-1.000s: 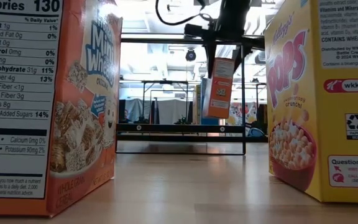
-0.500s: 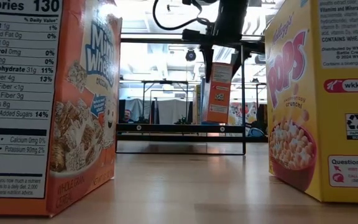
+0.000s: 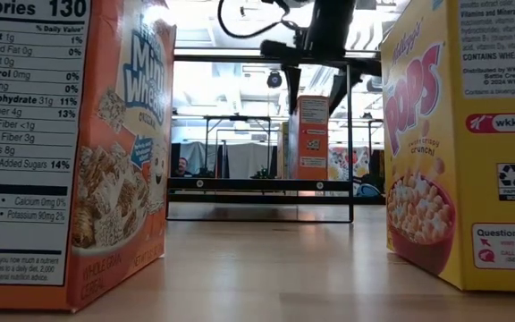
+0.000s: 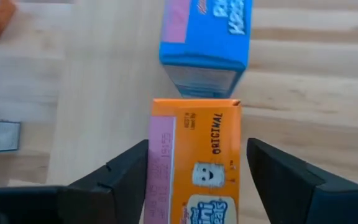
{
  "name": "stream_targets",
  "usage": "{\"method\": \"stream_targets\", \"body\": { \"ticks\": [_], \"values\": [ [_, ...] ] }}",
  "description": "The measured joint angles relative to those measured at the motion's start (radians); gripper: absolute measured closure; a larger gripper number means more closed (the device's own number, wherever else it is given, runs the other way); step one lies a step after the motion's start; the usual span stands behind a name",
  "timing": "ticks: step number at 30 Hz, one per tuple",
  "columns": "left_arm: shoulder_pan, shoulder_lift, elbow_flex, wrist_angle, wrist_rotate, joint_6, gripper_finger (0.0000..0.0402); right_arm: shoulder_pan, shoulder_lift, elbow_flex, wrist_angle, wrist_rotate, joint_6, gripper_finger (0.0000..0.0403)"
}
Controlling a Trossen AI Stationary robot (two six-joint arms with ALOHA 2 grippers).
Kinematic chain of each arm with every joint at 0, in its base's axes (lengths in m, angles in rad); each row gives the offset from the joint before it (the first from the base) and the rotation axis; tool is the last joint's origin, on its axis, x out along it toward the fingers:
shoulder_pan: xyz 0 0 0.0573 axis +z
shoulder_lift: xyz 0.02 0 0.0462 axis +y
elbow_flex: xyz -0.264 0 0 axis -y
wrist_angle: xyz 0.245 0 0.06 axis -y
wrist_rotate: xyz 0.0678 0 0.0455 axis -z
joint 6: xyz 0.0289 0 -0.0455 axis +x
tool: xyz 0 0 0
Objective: Stack cereal on shelf
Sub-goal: Put the top right orange cereal box on the shelf, then put the left yellow cereal box on the shelf aligned with the other yellow cereal box on the shelf
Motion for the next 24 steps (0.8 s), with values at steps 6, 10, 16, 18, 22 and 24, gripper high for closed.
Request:
{"method": "stream_targets", "body": {
  "ticks": [6,10,16,18,22,24],
  "values": [
    [0.0,0.0,0.0,0.0,0.0,0.001,0.0401,0.02,0.0,0.097,-0.041,0.033,-0.103,0.0159],
    [0.0,0.0,0.0,-0.016,0.002,0.011,0.0401,0.044,0.0,0.201,-0.146,0.038,-0.196,0.0161],
    [0.0,0.0,0.0,-0.022,0.002,0.033,0.0401,0.094,-0.019,0.227,-0.204,0.093,-0.502,0.0234],
    [0.0,0.0,0.0,-0.022,0.012,0.035,0.0401,0.103,-0.049,0.147,-0.145,0.089,-0.572,0.0287],
    [0.0,0.0,0.0,-0.016,0.098,0.036,0.0401,0.131,-0.181,-0.088,0.099,0.168,-0.705,0.0388],
    [0.0,0.0,0.003,-0.001,0.133,0.035,0.0401,0.152,-0.286,-0.216,0.246,0.204,-0.785,0.0383]
  ]
}}
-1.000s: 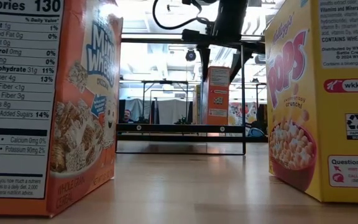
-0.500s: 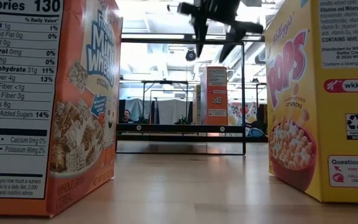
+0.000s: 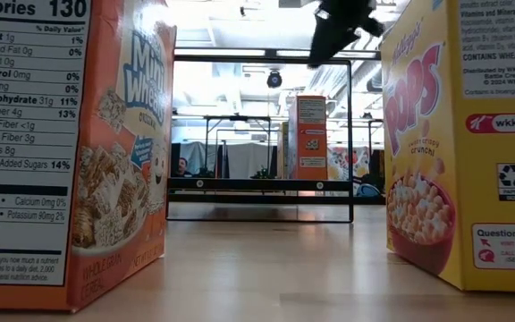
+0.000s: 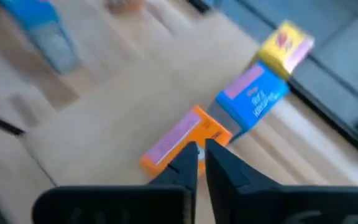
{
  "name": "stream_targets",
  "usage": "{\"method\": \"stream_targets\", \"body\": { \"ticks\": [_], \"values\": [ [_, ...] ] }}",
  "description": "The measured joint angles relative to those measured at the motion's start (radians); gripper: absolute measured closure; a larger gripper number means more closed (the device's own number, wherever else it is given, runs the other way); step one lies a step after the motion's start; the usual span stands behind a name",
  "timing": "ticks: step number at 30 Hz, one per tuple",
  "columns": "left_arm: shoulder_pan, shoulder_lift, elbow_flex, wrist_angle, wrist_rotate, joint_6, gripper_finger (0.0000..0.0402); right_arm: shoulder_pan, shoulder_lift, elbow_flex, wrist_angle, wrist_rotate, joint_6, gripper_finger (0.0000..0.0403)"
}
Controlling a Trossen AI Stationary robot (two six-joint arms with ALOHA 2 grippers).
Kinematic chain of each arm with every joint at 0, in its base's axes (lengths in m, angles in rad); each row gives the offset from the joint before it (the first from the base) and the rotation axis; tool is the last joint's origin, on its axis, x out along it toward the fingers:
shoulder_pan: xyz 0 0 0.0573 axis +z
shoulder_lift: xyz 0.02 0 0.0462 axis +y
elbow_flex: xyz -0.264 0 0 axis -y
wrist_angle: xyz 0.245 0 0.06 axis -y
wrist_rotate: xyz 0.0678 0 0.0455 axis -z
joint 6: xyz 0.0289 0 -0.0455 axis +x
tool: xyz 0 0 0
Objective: Stack cereal on shelf
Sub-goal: Put the left yellow cereal box on the shelf aligned with the other yellow cereal box on the shelf
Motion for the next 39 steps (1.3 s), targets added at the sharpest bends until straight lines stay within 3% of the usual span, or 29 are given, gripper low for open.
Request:
{"method": "stream_targets", "body": {
  "ticks": [5,9,16,20,25,32,39],
  "values": [
    [-0.003,0.024,0.066,-0.007,0.031,-0.034,0.0401,0.018,-0.286,-0.349,0.42,0.012,-0.233,0.0389],
    [-0.036,0.112,0.183,-0.091,0.051,-0.026,0.0401,-0.002,-0.483,-0.58,0.706,-0.04,-0.407,0.0397],
    [-0.177,0.422,0.463,-0.414,0.091,0.001,0.0401,-0.023,-0.706,-0.833,0.921,-0.094,-0.544,0.0402],
    [-0.273,0.62,0.607,-0.571,0.173,-0.023,0.0401,-0.022,-0.762,-0.893,0.938,-0.096,-0.553,0.0401],
    [-0.403,0.828,0.823,-0.881,0.128,-0.075,0.0379,-0.022,-0.773,-0.908,0.935,-0.096,-0.563,0.0402],
    [-0.594,1.025,1.086,-1.276,0.082,-0.198,0.0275,-0.022,-0.77,-0.908,0.929,-0.097,-0.586,0.0403],
    [-0.809,1.114,1.168,-1.458,0.027,-0.396,0.0179,-0.022,-0.77,-0.908,0.926,-0.104,-0.586,0.0403]
  ]
}}
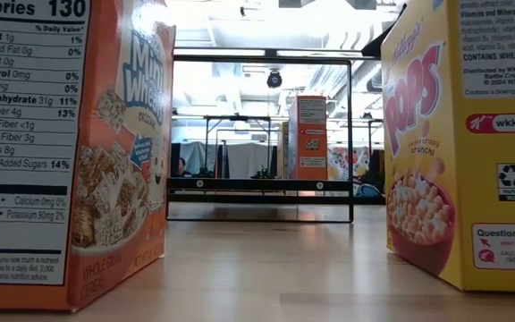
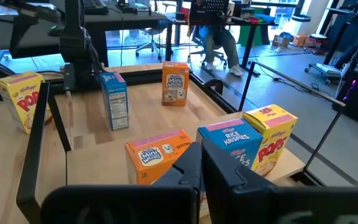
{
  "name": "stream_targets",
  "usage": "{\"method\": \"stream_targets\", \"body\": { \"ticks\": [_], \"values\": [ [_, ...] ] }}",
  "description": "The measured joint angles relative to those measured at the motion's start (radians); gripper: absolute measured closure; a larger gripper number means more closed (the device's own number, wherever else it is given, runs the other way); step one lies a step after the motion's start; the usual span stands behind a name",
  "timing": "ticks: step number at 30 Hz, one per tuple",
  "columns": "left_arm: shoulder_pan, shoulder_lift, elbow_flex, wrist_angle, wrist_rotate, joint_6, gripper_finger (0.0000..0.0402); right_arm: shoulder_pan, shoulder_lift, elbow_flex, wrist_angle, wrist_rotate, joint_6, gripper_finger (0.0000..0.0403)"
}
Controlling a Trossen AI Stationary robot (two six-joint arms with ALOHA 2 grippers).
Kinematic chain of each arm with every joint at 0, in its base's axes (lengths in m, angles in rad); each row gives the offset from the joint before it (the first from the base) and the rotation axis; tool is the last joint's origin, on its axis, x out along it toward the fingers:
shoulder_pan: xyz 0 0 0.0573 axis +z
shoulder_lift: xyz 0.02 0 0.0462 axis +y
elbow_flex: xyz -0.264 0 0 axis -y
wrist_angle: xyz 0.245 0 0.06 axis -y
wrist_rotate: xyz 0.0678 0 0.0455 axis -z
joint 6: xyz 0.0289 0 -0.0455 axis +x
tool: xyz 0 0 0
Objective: Stack cereal on shelf
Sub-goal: Put the left yellow cereal box on the shelf aligned with the other yellow cereal box on the shelf
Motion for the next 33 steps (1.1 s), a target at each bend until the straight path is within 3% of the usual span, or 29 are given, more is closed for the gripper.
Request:
{"method": "stream_targets", "body": {
  "ticks": [9,24,26,33],
  "values": [
    [-0.199,0.066,-0.004,-0.062,-0.255,0.056,0.0151,0.0,0.0,0.0,0.002,-0.002,0.002,0.0403],
    [-0.273,0.116,-0.094,-0.012,-0.272,0.096,0.0151,0.0,0.0,0.0,0.003,-0.019,0.011,0.0403],
    [-0.273,0.116,-0.094,-0.012,-0.227,0.07,0.0151,0.0,0.0,0.0,0.003,-0.019,0.011,0.0403],
    [-0.268,0.116,-0.094,-0.007,-0.227,-0.157,0.0153,0.0,0.0,0.0,0.004,-0.019,0.009,0.0403]
  ]
}}
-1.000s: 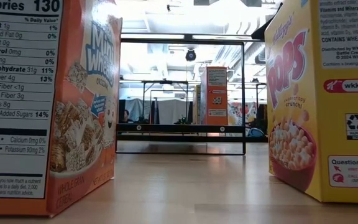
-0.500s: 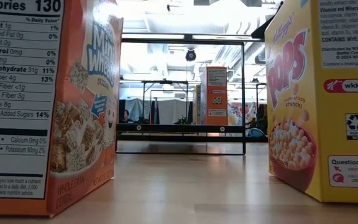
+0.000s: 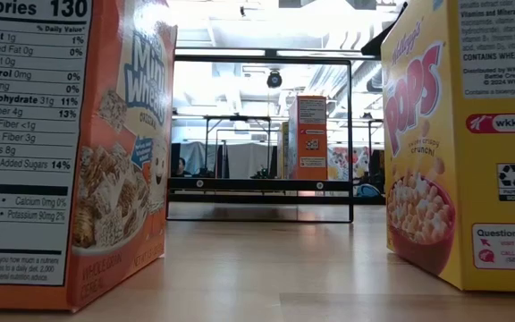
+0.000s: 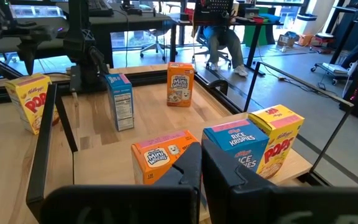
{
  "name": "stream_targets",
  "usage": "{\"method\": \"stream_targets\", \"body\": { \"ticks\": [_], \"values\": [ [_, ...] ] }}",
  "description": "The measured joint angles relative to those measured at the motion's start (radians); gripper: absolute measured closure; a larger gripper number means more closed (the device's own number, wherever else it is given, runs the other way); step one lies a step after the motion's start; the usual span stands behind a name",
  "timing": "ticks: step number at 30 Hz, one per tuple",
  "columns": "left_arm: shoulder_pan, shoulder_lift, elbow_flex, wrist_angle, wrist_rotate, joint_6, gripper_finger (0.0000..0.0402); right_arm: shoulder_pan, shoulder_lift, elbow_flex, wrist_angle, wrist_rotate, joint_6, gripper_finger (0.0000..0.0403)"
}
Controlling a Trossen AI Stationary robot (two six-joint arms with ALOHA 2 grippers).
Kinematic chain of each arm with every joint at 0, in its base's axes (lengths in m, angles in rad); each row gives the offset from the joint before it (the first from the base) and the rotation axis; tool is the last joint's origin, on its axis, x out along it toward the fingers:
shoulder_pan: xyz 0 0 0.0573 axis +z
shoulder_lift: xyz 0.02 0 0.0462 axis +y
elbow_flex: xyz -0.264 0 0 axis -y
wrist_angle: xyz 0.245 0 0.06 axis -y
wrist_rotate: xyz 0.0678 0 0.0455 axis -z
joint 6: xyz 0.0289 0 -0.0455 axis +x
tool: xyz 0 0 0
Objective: Stack cereal on shelf
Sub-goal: Put the left yellow cereal box on the shelf aligned with the other yellow cereal box on the shelf
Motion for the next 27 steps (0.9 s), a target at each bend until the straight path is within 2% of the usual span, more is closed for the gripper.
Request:
{"method": "stream_targets", "body": {
  "ticks": [3,6,10,16,23,27],
  "values": [
    [0.011,0.0,0.0,0.0,-0.02,0.003,0.0153,0.0,0.0,0.0,0.0,0.0,0.0,0.0403],
    [0.029,0.0,0.0,0.002,0.053,-0.03,0.0153,0.0,0.0,0.0,0.0,0.0,-0.002,0.0403],
    [0.037,0.0,0.0,0.052,0.096,0.023,0.0148,0.0,0.0,0.0,0.0,0.0,-0.007,0.0403],
    [0.027,0.0,0.02,0.068,0.109,0.158,0.0102,0.0,0.0,0.0,-0.002,0.0,-0.008,0.0403],
    [0.019,-0.001,0.071,0.054,0.084,0.259,0.0044,0.0,0.0,0.0,-0.002,0.0,-0.008,0.0403],
    [0.001,-0.001,0.069,0.049,-0.037,0.218,0.0034,0.0,0.0,0.0,-0.003,0.0,-0.006,0.0403]
  ]
}}
